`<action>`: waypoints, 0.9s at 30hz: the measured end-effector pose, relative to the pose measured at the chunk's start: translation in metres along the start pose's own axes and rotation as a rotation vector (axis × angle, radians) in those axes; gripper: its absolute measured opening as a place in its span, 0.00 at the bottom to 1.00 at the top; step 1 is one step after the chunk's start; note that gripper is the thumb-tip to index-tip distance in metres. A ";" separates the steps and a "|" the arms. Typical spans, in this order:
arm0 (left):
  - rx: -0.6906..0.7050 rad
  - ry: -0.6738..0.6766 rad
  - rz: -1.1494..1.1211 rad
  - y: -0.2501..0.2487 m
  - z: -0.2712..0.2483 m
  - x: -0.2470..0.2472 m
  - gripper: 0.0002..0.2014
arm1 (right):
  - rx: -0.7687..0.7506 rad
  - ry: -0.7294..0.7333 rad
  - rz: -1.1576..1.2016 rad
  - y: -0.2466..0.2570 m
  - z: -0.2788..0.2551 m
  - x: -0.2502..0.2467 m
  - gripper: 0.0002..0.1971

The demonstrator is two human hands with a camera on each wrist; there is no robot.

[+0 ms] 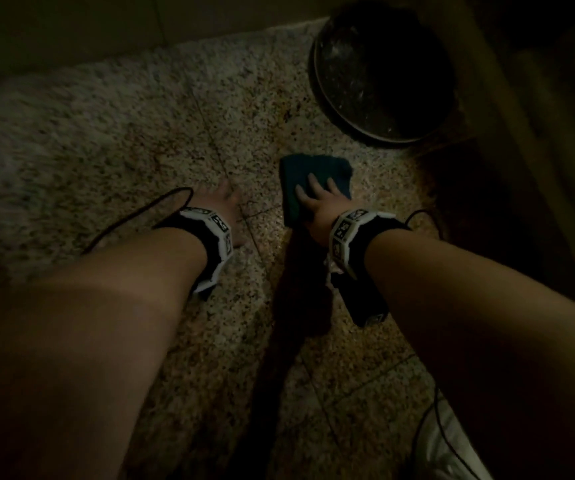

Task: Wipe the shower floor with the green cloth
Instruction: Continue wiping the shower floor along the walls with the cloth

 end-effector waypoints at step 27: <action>-0.199 -0.084 -0.193 0.065 0.012 0.055 0.43 | -0.039 -0.205 0.023 0.011 0.052 -0.040 0.30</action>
Point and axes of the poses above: each hand's wrist, its own z-axis towards the middle knuckle, its own x-axis out of the palm, y = z × x, the point moved 2 cm from there along z, towards the middle knuckle, and after that the axes turned 11 degrees about z, right-handed, at the moved point
